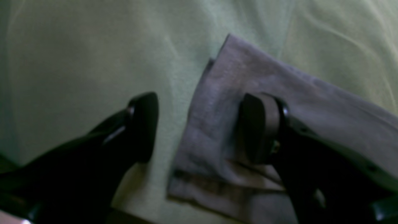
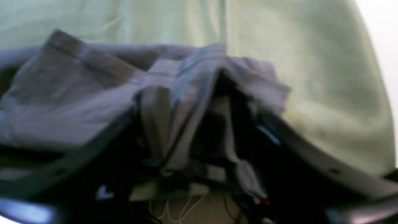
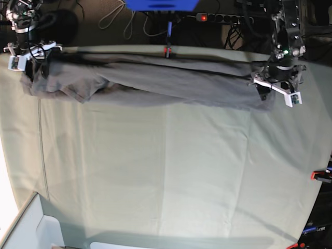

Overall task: Layout the t-shirt on the table in an organized manner, then fold the t-shirt properly
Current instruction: 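Hold the folded strip ends with both grippers and straighten it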

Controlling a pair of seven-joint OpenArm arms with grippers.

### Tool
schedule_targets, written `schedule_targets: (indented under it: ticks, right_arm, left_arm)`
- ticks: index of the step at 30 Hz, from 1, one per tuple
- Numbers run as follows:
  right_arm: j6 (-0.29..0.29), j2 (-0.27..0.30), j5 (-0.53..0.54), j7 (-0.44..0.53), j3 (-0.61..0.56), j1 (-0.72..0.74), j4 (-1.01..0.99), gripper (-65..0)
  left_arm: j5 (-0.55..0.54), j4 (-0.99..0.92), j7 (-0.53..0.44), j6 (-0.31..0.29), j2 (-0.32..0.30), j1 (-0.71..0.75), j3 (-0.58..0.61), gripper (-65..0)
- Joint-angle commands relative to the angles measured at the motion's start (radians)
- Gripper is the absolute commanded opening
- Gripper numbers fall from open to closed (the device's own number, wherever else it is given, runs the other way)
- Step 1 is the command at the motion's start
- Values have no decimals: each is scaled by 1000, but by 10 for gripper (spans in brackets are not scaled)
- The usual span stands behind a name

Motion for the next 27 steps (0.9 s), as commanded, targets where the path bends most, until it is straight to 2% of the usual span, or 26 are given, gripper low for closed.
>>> schedule_targets:
  ticks: [1, 4, 9, 14, 19, 23, 27]
  right_arm:
    - [-1, 10, 16, 29, 14, -3, 20, -296]
    - [-1, 5, 20, 30, 51, -2, 33, -269]
    - [-1, -58, 81, 29, 75, -17, 166, -269]
    - [-1, -135, 86, 29, -11, -80, 320, -269]
    - [-1, -140, 79, 27, -135, -130, 317, -269]
    - [-1, -140, 75, 27, -135, -92, 197, -269]
    - [-1, -110, -33, 27, -92, -20, 69, -269]
  left_arm:
    - [1, 13, -20, -1, -10, -1, -2, -237]
    - [1, 13, -20, -1, -9, -2, -2, -237]
    - [1, 13, -20, -1, -10, -4, -2, -236]
    - [1, 12, -20, -1, -6, -4, -2, -236]
    - [1, -33, -20, -1, -6, -22, -2, -236]
    - [-1, -77, -20, -1, -3, -33, -3, -236]
    - [-1, -79, -20, -1, -1, -38, -3, -236]
